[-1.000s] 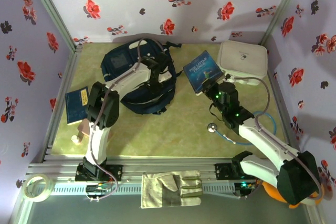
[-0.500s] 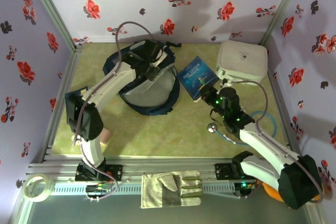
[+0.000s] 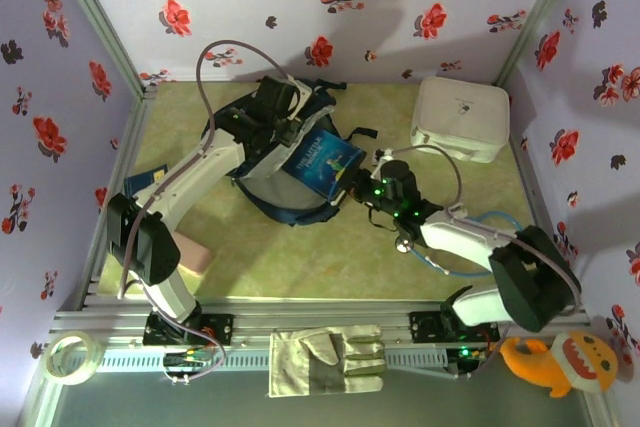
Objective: Pack the student bag
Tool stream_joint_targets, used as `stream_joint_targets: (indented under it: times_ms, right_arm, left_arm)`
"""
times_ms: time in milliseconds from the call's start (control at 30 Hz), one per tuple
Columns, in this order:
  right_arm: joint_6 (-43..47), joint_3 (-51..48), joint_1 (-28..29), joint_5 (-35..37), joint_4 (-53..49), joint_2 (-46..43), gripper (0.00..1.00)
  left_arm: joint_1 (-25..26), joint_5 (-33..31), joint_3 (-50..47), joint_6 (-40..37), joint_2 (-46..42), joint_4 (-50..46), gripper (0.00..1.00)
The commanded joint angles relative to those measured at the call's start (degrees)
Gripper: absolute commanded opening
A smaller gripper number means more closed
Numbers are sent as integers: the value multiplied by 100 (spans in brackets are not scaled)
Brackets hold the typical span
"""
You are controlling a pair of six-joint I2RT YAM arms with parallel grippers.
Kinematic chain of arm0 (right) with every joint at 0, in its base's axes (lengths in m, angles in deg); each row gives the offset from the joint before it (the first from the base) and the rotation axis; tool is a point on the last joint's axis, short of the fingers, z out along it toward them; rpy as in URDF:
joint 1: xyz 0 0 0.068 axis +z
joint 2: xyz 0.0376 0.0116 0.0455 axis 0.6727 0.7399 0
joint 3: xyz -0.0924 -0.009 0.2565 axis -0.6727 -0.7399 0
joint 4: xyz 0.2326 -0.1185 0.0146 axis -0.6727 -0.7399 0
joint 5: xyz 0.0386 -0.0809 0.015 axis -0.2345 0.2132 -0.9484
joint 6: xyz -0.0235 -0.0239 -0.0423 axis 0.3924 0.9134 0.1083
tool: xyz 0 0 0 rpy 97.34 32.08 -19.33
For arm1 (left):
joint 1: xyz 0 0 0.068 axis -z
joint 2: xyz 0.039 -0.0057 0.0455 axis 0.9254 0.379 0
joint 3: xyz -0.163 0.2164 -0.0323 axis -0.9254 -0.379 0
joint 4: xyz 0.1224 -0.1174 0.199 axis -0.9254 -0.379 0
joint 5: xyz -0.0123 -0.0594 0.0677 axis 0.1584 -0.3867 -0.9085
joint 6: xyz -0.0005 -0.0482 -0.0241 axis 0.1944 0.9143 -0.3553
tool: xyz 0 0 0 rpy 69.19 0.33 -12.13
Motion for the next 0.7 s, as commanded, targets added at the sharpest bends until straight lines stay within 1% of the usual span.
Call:
stream_joint_targets:
  times_ms: [0,67,200,367,500,600,667]
  right_arm:
    - [-423,522,88,6,1059,422,10]
    - [-644,759,123,25,1183,769,10]
    - [-1178,1361,191,466,603,1437,9]
    - [-1611,2234,311,721,219,2423,9]
    - [-1833,2900,416,1199,-198,3101,7]
    - [-1911,3230,541,1717,-415,3389,7]
    - [-1905,3527,601,1891,-642,3563,8]
  left_arm:
    - [18,-63,1,263,-435,878,0]
    - [25,-3,-14,277,-468,882,0]
    - [27,107,-43,322,-521,892,0]
    - [28,168,-23,393,-556,973,0]
    - [19,224,-4,455,-587,1005,0]
    - [27,264,28,472,-610,976,0]
    - [27,352,98,508,-614,864,0]
